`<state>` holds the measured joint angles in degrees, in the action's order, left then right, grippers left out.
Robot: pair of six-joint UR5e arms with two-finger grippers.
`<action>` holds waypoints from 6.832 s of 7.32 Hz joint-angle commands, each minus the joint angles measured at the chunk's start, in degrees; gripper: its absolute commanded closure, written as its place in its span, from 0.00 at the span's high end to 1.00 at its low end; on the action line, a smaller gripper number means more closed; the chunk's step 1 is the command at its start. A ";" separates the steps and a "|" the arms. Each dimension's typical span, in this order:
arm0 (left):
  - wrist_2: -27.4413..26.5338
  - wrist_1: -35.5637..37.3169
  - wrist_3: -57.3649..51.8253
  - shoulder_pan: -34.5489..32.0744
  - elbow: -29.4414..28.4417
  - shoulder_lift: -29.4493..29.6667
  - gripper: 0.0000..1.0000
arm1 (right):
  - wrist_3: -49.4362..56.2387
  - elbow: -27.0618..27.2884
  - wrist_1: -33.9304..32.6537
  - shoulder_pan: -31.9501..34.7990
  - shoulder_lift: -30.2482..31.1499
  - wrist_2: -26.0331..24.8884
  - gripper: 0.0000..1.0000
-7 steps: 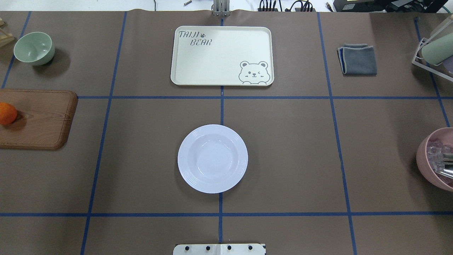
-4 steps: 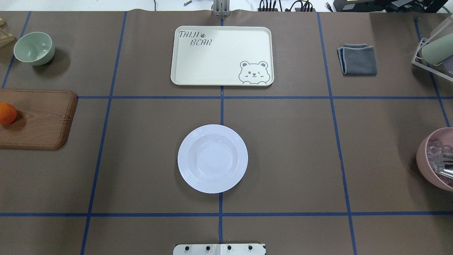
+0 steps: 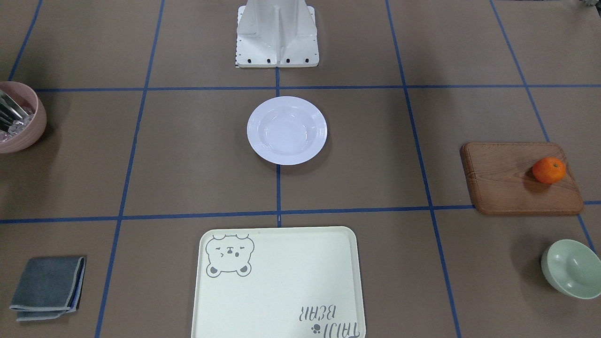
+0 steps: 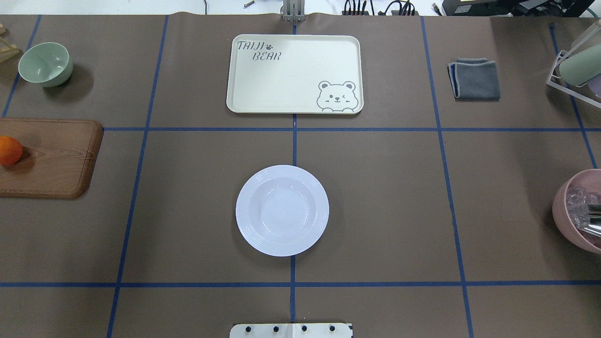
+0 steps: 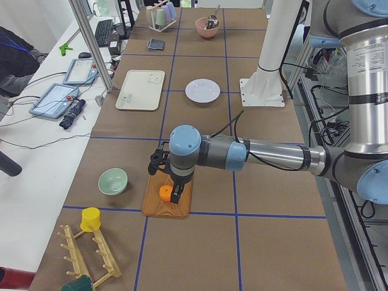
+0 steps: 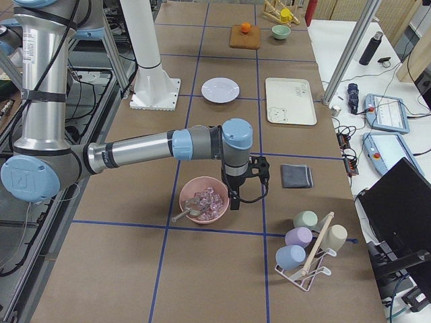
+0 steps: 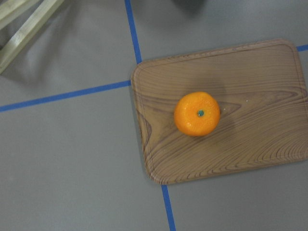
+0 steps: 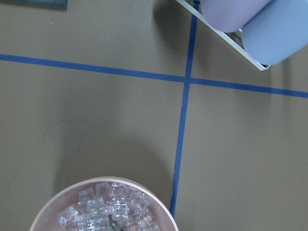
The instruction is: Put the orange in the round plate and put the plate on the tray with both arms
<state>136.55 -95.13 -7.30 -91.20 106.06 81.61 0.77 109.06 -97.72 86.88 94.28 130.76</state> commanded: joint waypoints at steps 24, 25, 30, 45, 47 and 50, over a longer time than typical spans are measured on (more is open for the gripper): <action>-7.97 -44.35 28.31 24.50 -28.89 7.69 0.20 | -46.38 6.25 23.10 -25.88 -2.96 -10.26 1.00; -7.44 -44.35 28.22 24.41 -27.76 7.95 0.07 | -46.38 6.25 23.10 -25.88 -2.87 -10.18 1.00; -8.14 -43.91 46.55 28.06 -11.52 15.93 0.00 | -46.38 5.99 26.85 -26.49 -2.69 -9.82 1.00; -42.95 1.35 73.40 71.60 -15.88 53.92 0.83 | -74.07 6.08 37.34 -39.59 -10.87 -15.71 1.00; -46.46 1.09 72.87 71.60 -15.10 53.48 0.99 | -74.07 5.99 37.34 -40.12 -11.04 -15.80 1.00; -34.33 9.48 59.71 60.07 -3.00 50.16 0.99 | -81.68 6.17 39.69 -41.43 -13.76 -17.71 1.00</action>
<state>94.75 -90.17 57.19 -24.65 98.03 133.86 -76.73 115.19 -59.68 46.22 81.62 114.52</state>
